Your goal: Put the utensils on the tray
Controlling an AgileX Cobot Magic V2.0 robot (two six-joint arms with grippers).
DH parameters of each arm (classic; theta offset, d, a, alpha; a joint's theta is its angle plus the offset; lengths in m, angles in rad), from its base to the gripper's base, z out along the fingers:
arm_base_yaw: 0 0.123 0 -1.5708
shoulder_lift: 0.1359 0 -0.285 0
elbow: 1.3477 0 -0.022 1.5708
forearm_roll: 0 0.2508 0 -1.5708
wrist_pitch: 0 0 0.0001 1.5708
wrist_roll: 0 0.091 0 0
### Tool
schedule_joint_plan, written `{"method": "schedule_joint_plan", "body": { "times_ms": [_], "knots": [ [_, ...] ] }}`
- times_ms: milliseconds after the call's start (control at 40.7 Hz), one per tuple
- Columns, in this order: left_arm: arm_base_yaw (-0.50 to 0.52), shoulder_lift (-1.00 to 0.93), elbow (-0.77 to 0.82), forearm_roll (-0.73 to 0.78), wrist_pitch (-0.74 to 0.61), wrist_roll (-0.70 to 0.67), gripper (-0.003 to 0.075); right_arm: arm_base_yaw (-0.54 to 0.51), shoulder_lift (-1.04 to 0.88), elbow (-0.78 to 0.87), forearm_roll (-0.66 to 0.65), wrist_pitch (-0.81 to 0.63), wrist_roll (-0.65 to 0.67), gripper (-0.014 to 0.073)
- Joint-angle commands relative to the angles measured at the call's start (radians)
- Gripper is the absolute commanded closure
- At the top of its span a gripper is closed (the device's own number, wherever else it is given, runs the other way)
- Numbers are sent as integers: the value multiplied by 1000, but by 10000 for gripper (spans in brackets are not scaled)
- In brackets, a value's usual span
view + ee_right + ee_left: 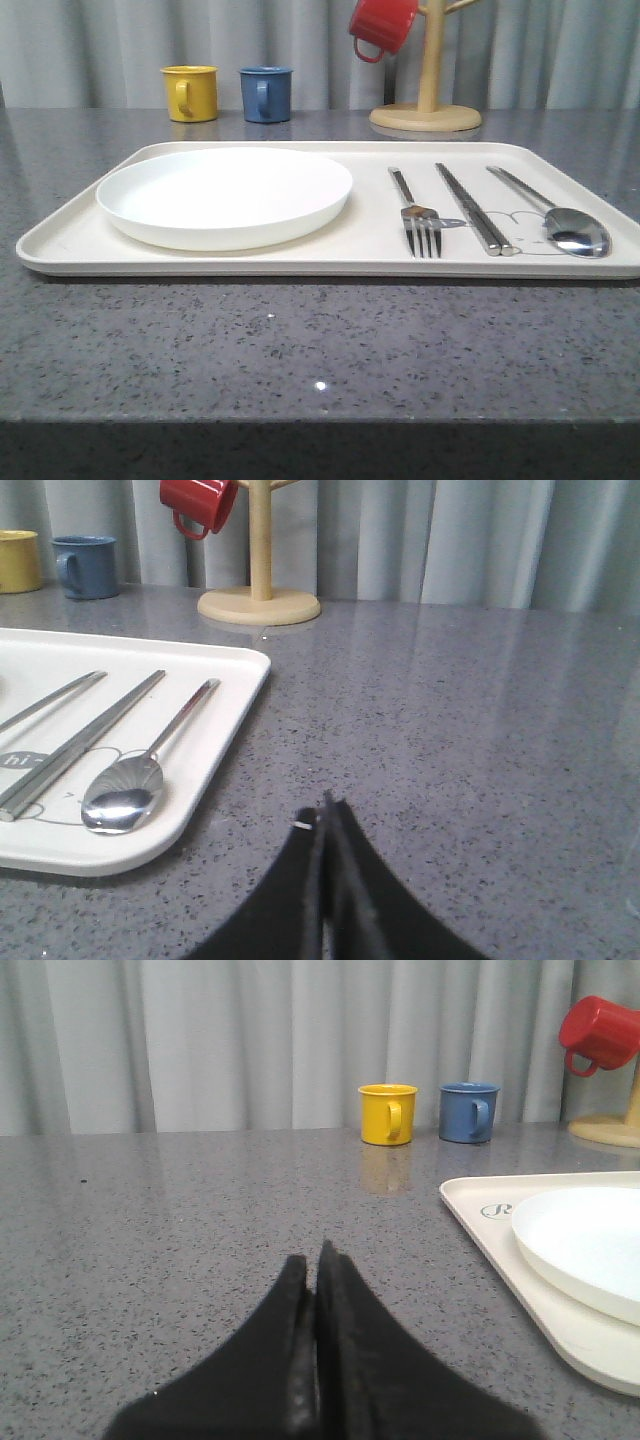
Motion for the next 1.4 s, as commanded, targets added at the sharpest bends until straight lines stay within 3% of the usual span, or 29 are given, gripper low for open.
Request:
{"method": "schedule_joint_plan", "body": {
  "times_ms": [0,147,368,663,1375],
  "knots": [
    [2,-20,19,-9,-85,-9,740,-4,-14,1,0,-90,-7,709],
    [2,-20,19,-9,-85,-9,740,-3,-17,1,-9,-116,5,709],
    [2,-20,19,-9,-85,-9,740,-3,-17,1,-116,-152,194,709],
    [2,-20,19,-9,-85,-9,740,-14,-17,1,-114,-144,118,709],
    [2,-20,19,-9,-85,-9,740,-42,-17,1,-103,-141,117,709]
  ]
}}
